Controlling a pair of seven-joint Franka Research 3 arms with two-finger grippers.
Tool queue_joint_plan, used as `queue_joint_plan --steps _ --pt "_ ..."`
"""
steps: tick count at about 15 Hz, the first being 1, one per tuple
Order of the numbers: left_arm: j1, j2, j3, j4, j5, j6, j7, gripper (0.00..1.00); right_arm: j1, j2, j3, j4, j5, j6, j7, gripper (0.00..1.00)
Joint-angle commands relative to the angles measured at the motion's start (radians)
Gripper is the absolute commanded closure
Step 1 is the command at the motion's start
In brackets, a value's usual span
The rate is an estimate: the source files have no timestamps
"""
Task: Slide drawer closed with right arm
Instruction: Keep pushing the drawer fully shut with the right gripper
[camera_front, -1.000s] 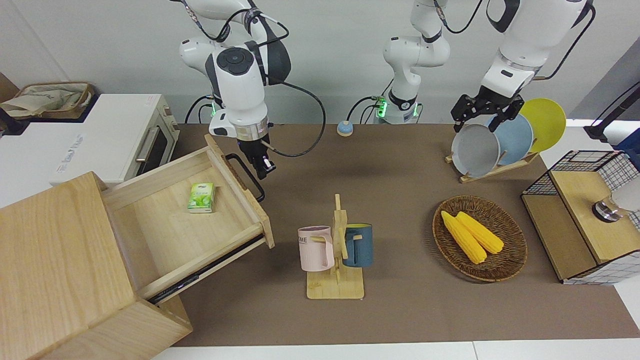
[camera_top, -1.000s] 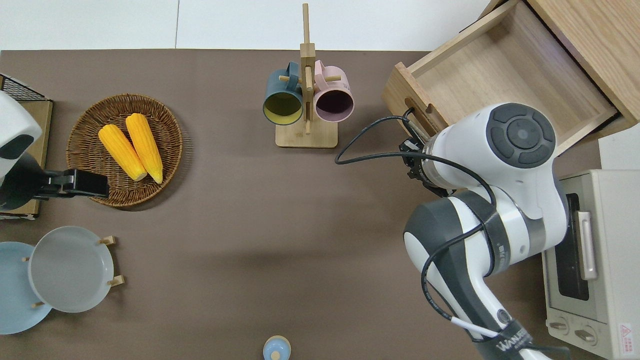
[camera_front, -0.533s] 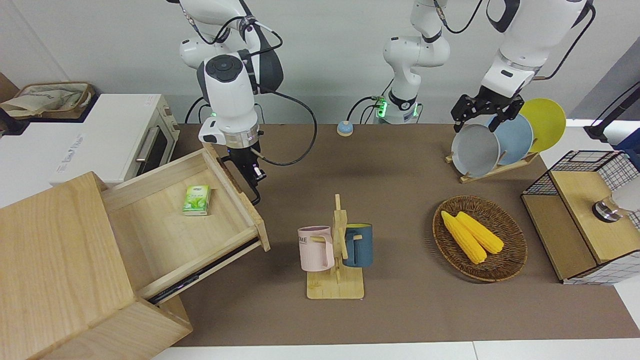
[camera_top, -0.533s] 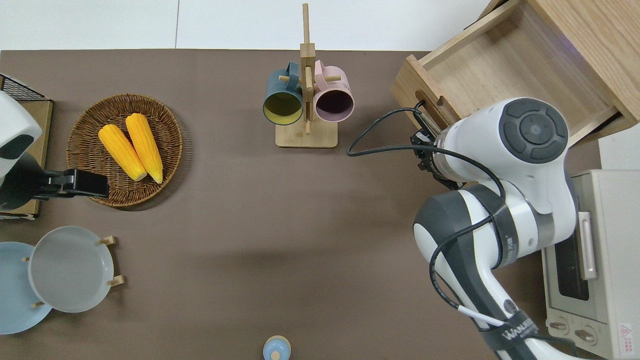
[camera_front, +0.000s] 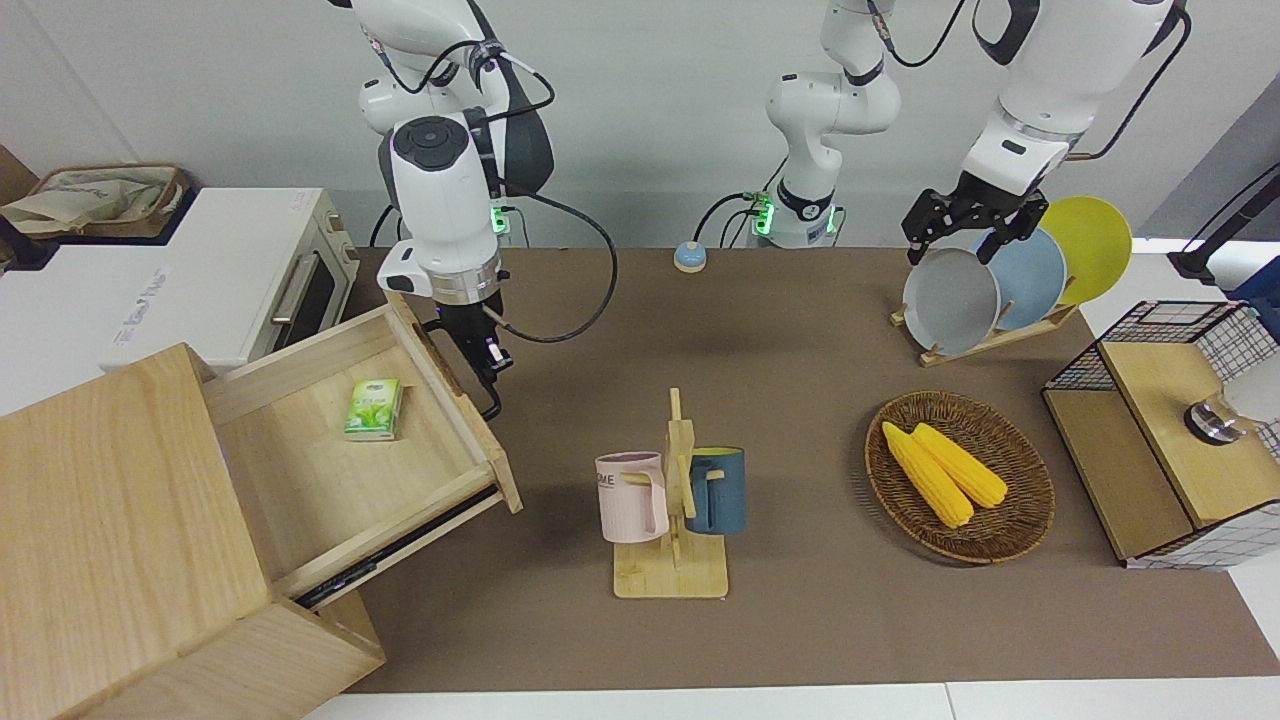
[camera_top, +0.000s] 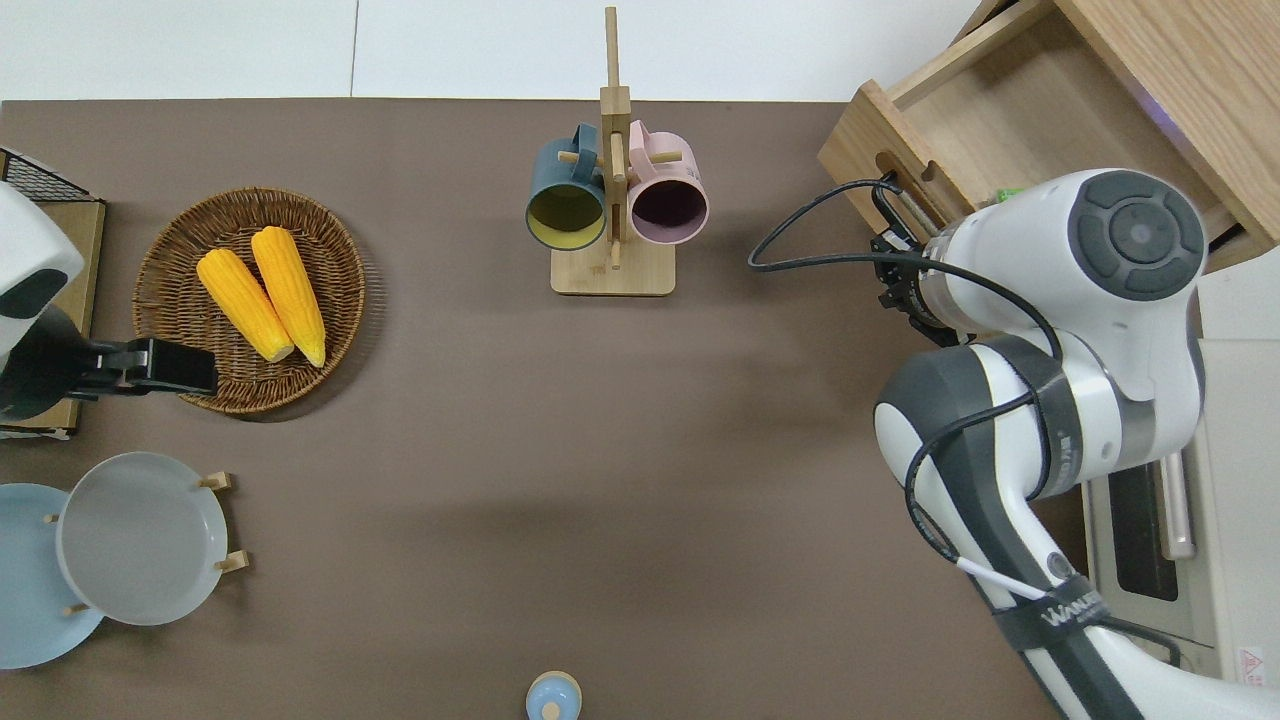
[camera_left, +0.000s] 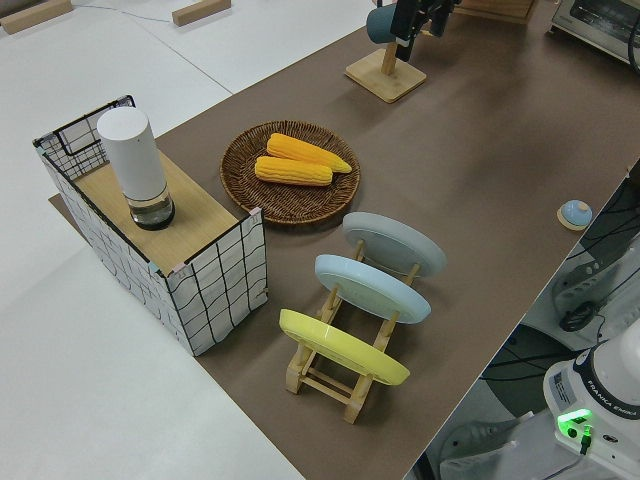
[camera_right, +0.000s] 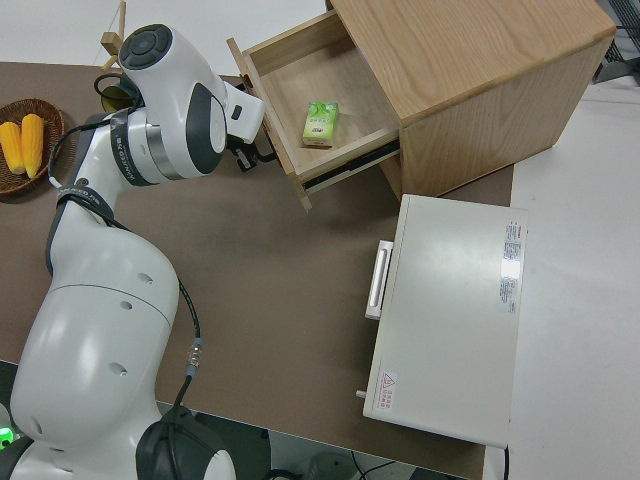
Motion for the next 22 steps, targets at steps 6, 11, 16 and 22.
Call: queue_joint_plan --steps 6,11,16,22 --pt "-0.003 -0.008 0.003 0.002 0.013 -0.014 -0.001 0.0 -0.041 0.034 -0.053 0.023 -0.014 0.05 -0.149 1.0" --pt "-0.003 -0.008 0.003 0.002 0.013 -0.013 -0.001 0.0 -0.062 0.062 -0.092 0.062 -0.009 0.073 -0.249 1.0" --pt "-0.003 -0.008 0.003 0.002 0.013 -0.014 -0.001 0.0 -0.088 0.087 -0.117 0.097 -0.006 0.076 -0.312 1.0" --pt "-0.003 -0.008 0.003 0.002 0.011 -0.014 -0.001 0.0 -0.13 0.11 -0.117 0.123 0.0 0.125 -0.324 1.0"
